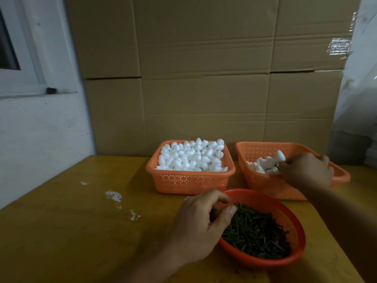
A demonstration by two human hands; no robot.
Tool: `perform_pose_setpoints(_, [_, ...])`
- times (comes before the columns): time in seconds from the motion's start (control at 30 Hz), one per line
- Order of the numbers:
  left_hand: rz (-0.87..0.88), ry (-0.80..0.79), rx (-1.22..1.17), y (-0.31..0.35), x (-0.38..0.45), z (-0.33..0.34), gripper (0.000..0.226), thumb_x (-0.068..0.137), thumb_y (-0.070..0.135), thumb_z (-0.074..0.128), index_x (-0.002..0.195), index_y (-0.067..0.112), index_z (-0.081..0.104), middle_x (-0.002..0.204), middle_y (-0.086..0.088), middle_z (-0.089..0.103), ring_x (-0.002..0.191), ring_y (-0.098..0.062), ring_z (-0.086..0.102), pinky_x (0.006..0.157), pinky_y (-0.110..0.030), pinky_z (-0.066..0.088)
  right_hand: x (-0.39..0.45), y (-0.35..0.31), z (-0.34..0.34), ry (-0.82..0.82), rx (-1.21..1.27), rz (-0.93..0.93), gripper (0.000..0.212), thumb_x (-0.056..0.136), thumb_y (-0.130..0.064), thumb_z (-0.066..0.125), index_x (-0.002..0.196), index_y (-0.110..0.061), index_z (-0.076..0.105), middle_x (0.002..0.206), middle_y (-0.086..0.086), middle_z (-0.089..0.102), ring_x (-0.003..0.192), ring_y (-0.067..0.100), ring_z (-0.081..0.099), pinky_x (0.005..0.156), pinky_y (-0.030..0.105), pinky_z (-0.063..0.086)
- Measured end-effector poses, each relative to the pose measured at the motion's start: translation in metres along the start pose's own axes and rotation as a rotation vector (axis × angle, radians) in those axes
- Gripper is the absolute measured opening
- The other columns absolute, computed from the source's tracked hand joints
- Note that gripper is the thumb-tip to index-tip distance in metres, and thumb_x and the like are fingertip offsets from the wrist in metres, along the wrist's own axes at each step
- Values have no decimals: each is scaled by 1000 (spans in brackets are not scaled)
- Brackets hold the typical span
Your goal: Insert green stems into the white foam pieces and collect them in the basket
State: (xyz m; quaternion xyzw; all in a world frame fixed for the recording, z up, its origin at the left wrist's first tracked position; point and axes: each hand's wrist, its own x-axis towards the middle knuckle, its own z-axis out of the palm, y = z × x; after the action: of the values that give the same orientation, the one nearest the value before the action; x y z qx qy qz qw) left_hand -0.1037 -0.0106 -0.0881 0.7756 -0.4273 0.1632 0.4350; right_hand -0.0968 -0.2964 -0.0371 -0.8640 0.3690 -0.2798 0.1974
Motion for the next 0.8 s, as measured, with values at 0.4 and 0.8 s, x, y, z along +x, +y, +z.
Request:
perform_pose_setpoints(0.4, [41, 6, 4, 2, 1, -2, 26, 97, 51, 52, 82, 29, 54, 68, 15, 54, 65, -8, 56, 59, -30, 45, -17, 1, -9, -36, 62, -8, 36, 93, -35, 56, 64, -17, 67, 88, 13, 63, 118, 36, 45, 101, 50, 34])
perform_pose_setpoints(0.8, [-12, 91, 70, 1, 10, -9, 50, 101, 42, 44, 54, 26, 34, 49, 11, 37, 49, -9, 41, 55, -23, 32, -100, -13, -32, -179, 341, -429, 25, 93, -18, 60, 111, -27, 75, 100, -6, 75, 54, 2, 63, 53, 24, 46])
